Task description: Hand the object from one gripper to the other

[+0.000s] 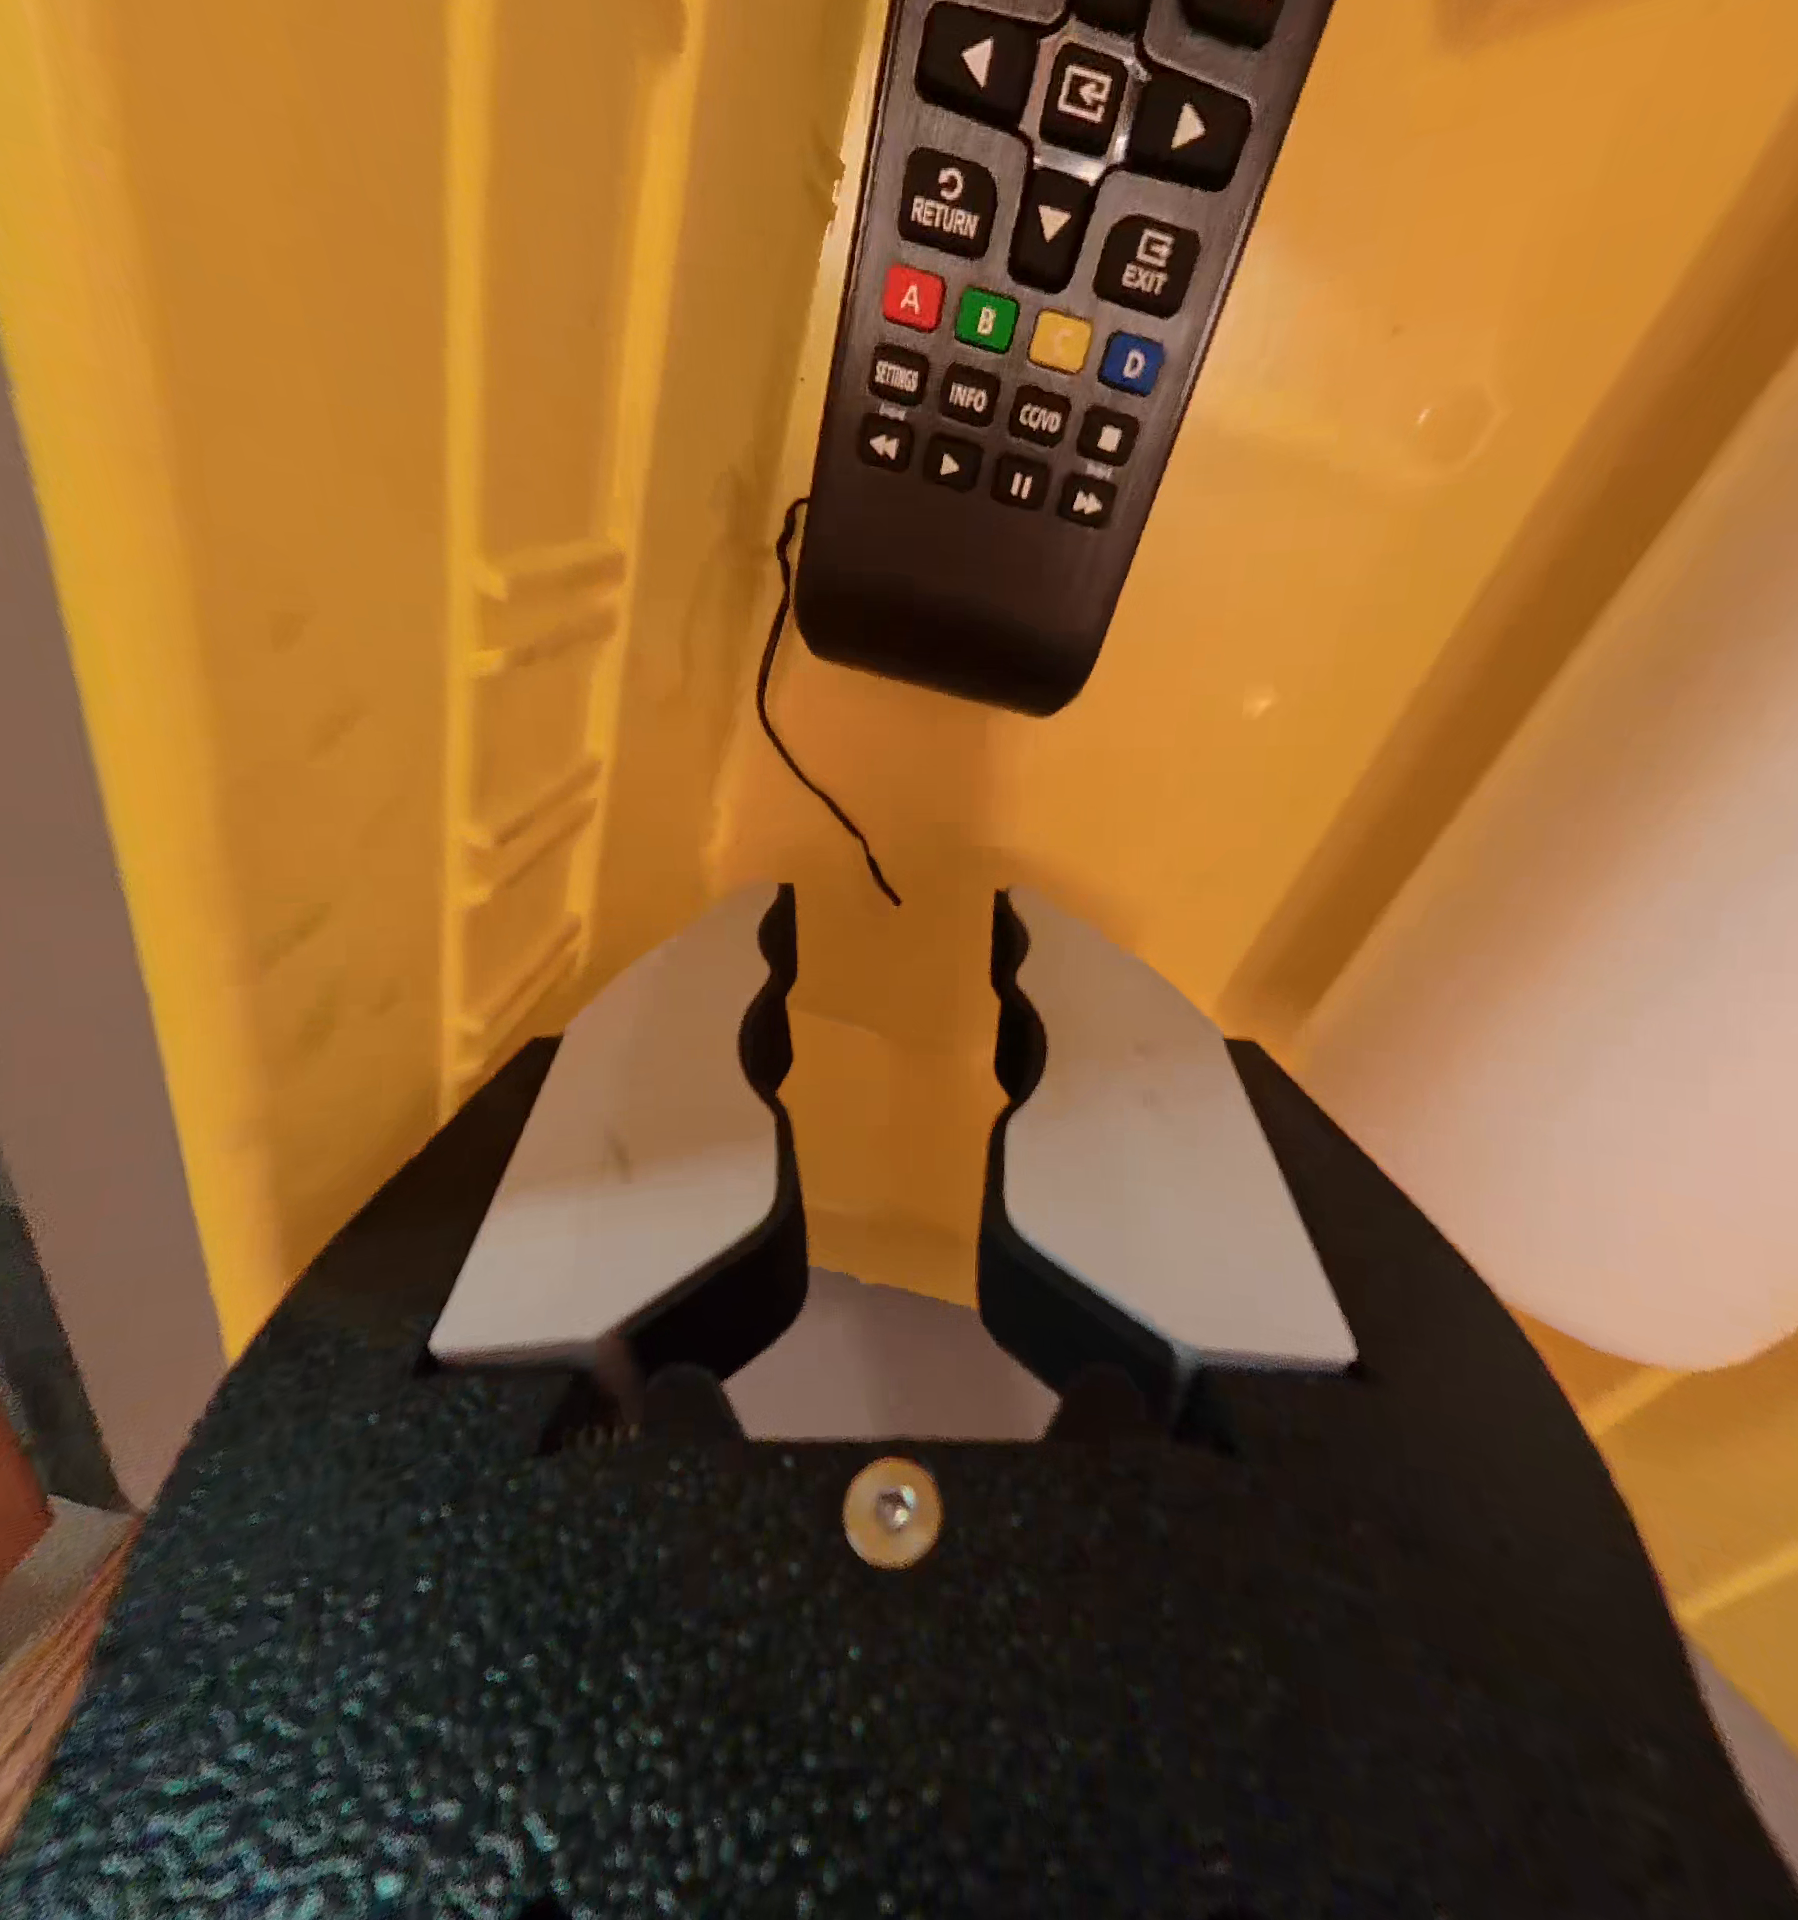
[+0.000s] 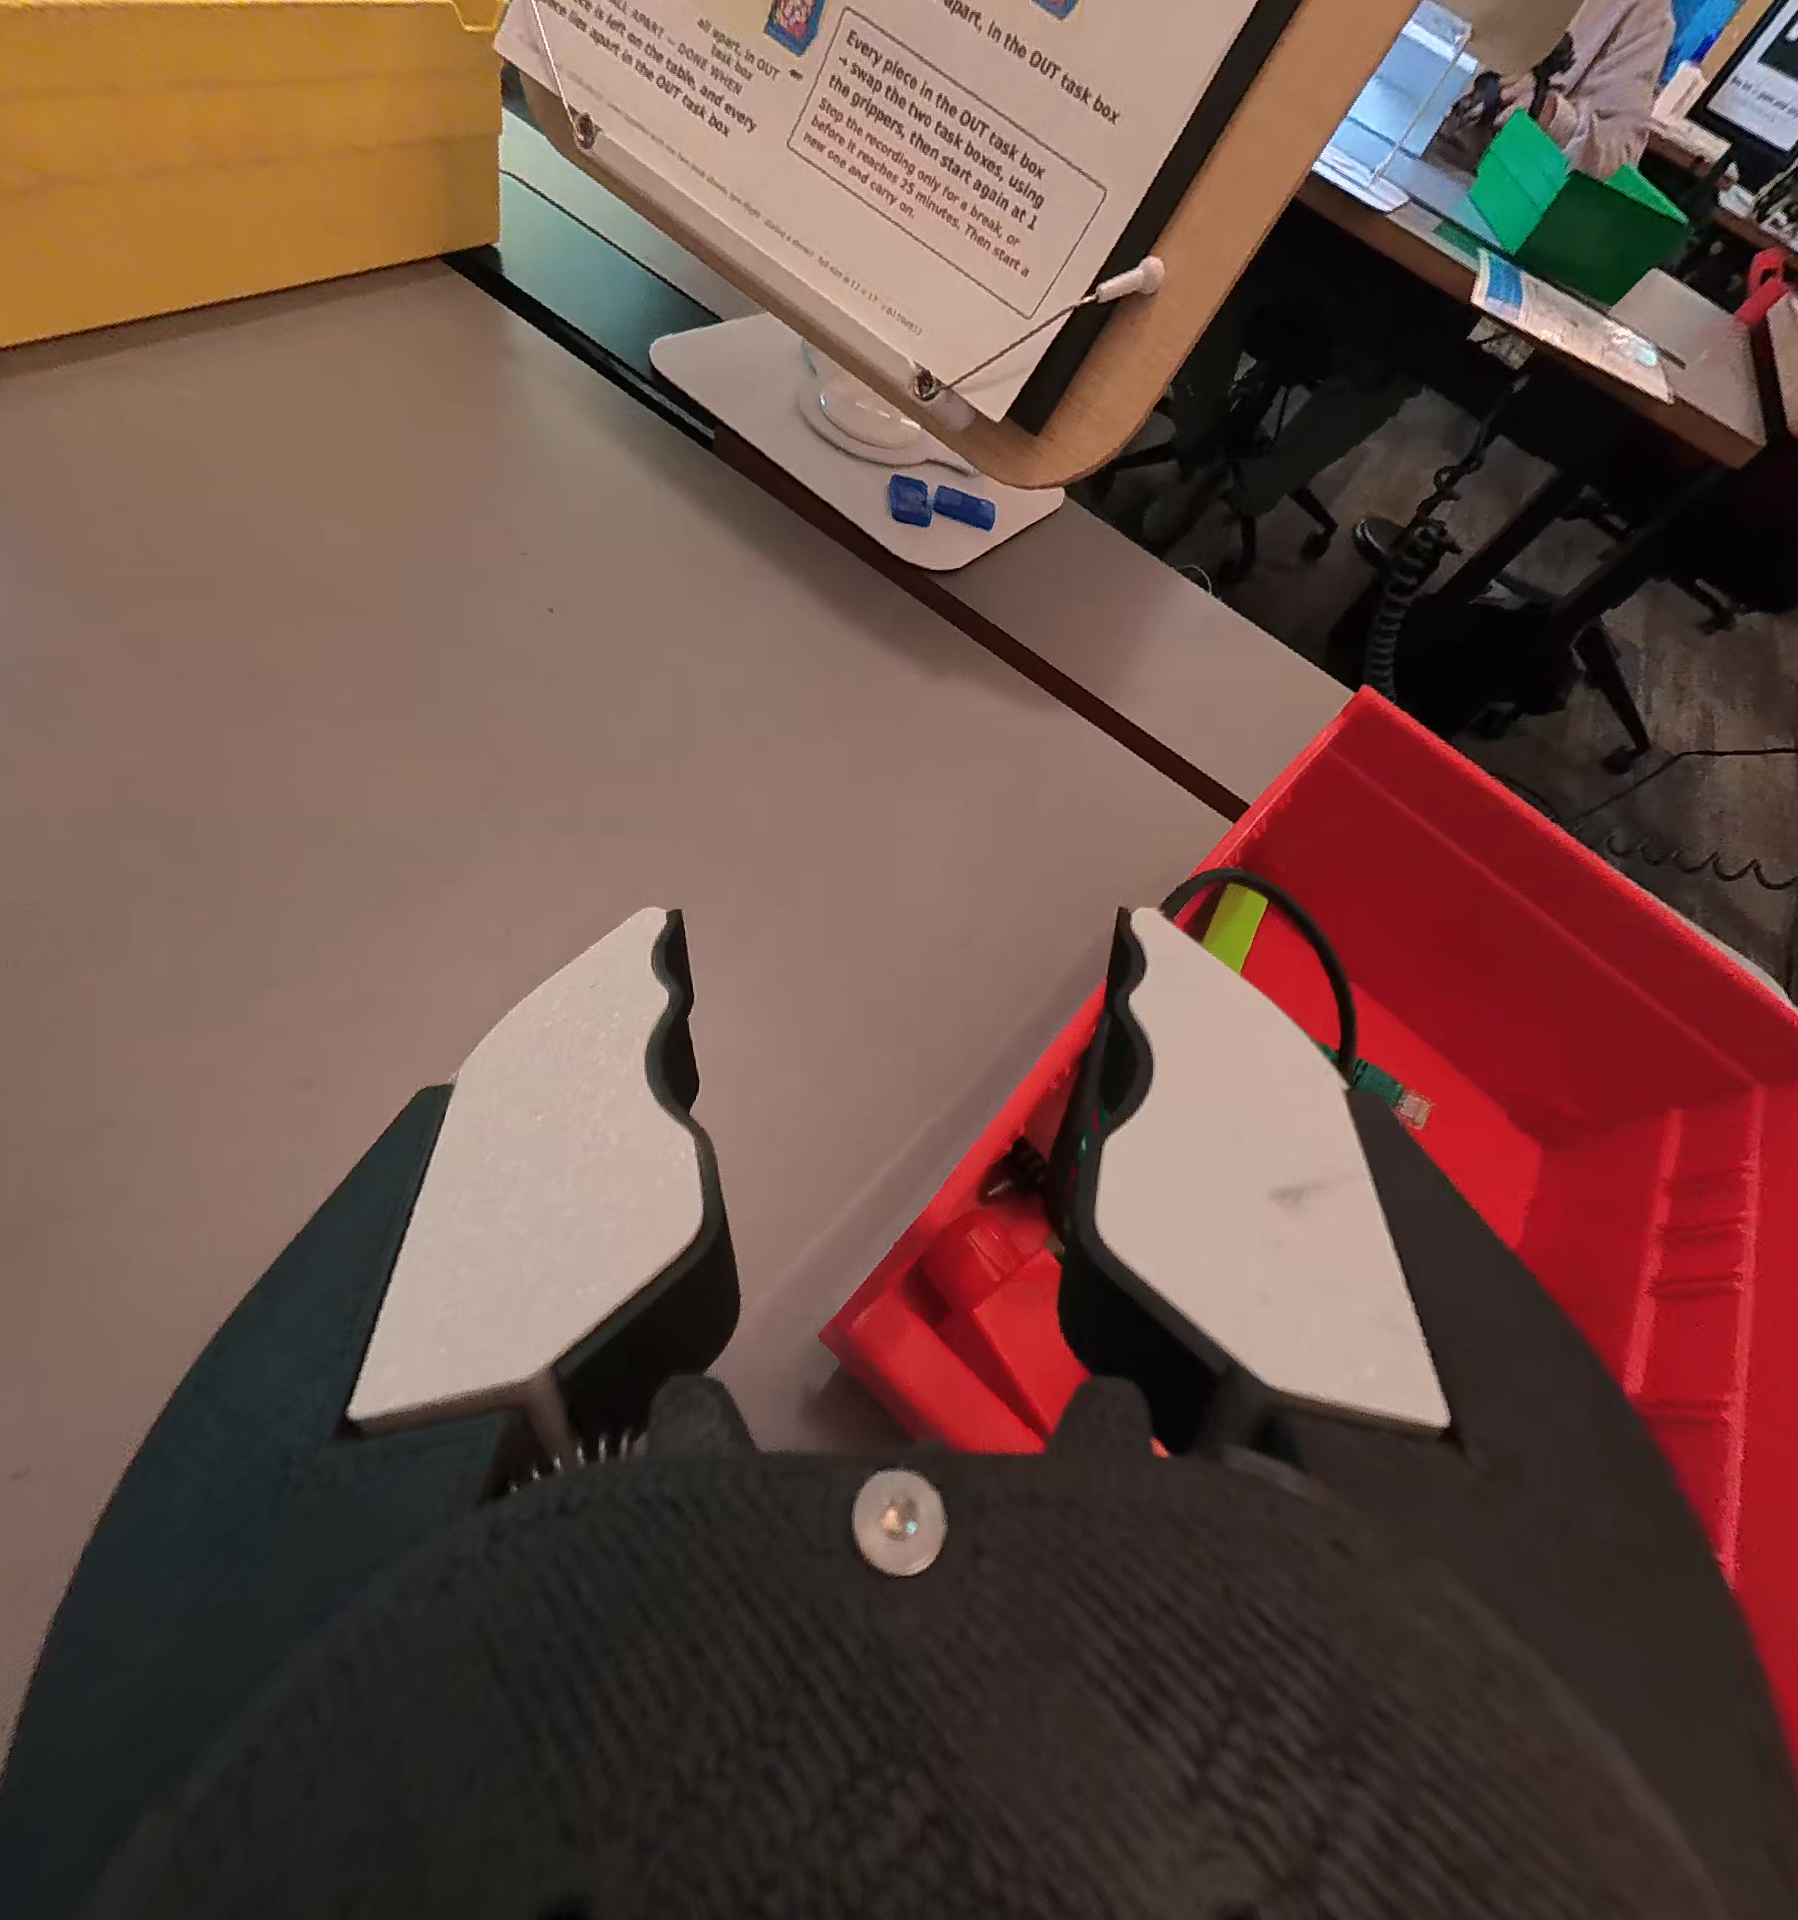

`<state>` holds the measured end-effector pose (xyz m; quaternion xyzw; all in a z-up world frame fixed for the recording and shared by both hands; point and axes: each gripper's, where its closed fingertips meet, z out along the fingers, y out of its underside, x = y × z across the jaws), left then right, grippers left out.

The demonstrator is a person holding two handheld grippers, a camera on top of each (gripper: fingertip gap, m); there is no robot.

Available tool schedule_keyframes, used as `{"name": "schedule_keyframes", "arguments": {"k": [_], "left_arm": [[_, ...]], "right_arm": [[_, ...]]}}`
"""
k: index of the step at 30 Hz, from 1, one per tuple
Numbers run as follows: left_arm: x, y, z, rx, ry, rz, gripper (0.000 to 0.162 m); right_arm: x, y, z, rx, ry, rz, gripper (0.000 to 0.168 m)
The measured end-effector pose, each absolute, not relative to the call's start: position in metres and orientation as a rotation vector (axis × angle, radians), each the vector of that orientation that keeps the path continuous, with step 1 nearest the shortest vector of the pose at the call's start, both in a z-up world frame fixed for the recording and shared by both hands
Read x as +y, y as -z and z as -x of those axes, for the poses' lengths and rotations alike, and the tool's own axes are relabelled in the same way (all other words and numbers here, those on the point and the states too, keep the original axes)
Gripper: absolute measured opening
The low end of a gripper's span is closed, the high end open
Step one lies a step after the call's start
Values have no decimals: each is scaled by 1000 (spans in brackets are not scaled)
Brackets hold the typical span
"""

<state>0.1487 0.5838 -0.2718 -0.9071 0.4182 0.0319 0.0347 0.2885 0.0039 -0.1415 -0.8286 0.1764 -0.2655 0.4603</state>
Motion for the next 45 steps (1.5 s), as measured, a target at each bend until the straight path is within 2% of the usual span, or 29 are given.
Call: {"name": "schedule_keyframes", "arguments": {"k": [5, 22, 25, 27, 31, 41, 45], "left_arm": [[591, 277, -143, 1259, -204, 2805, 27], [597, 274, -147, 1333, -416, 2714, 32], [591, 278, -150, 1338, -407, 2727, 29], [589, 282, -152, 1307, -363, 2752, 15], [595, 283, -152, 1263, -350, 2754, 2], [597, 282, -153, 1421, -287, 2630, 0], [598, 266, -159, 1467, -199, 2579, 0]], "right_arm": [[6, 150, -289, 435, 613, 2054, 77], [6, 164, -290, 437, 586, 2094, 78], [9, 165, -290, 434, 576, 2096, 78], [9, 168, -289, 425, 576, 2111, 78], [9, 173, -288, 415, 586, 2134, 78], [11, 176, -288, 405, 566, 2138, 78], [11, 176, -287, 397, 580, 2142, 78]]}}
